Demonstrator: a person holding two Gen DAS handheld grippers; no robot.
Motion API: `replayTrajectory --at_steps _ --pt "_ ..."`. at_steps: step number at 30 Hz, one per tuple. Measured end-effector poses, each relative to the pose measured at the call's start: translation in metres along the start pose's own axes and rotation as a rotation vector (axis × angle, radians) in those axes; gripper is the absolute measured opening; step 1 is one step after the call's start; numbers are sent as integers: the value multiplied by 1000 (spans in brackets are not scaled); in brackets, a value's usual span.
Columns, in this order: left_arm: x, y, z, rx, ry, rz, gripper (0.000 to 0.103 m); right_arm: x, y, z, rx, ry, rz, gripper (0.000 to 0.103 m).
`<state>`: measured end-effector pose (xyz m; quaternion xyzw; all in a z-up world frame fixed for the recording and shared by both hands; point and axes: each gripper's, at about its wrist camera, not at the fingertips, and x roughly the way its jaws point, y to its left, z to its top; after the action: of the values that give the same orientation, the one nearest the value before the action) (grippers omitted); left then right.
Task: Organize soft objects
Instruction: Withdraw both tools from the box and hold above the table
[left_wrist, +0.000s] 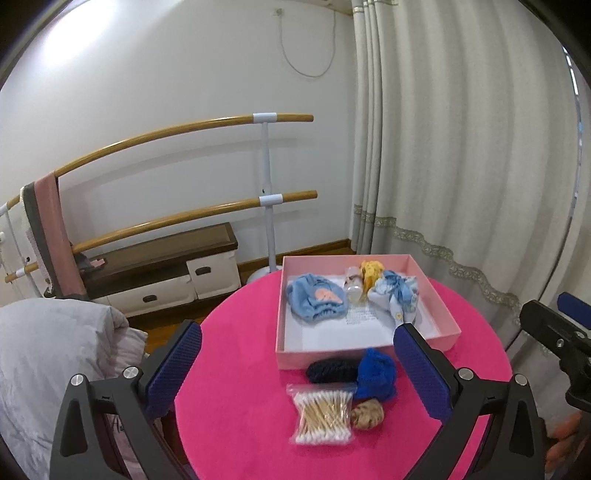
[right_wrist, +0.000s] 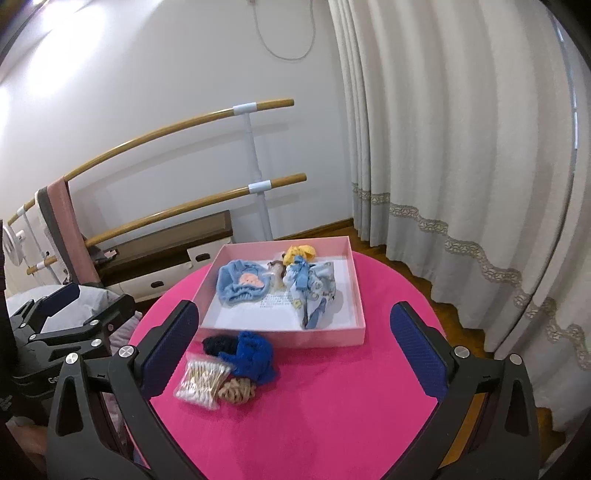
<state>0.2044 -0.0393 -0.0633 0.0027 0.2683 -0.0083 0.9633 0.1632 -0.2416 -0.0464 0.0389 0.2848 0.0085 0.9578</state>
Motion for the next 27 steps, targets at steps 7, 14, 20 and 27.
replayTrajectory --at_steps 7,14,20,27 --pt "-24 3 -8 -18 -10 1 103 -15 4 -15 7 -6 -1 103" --pt "-38 6 -18 -27 -15 5 103 -22 7 -23 9 -5 3 103" --pt "-39 9 -21 -37 -13 9 103 -23 4 -24 18 -2 2 103" --pt "-39 8 -24 -40 -9 12 103 -23 3 -25 17 -1 0 103"
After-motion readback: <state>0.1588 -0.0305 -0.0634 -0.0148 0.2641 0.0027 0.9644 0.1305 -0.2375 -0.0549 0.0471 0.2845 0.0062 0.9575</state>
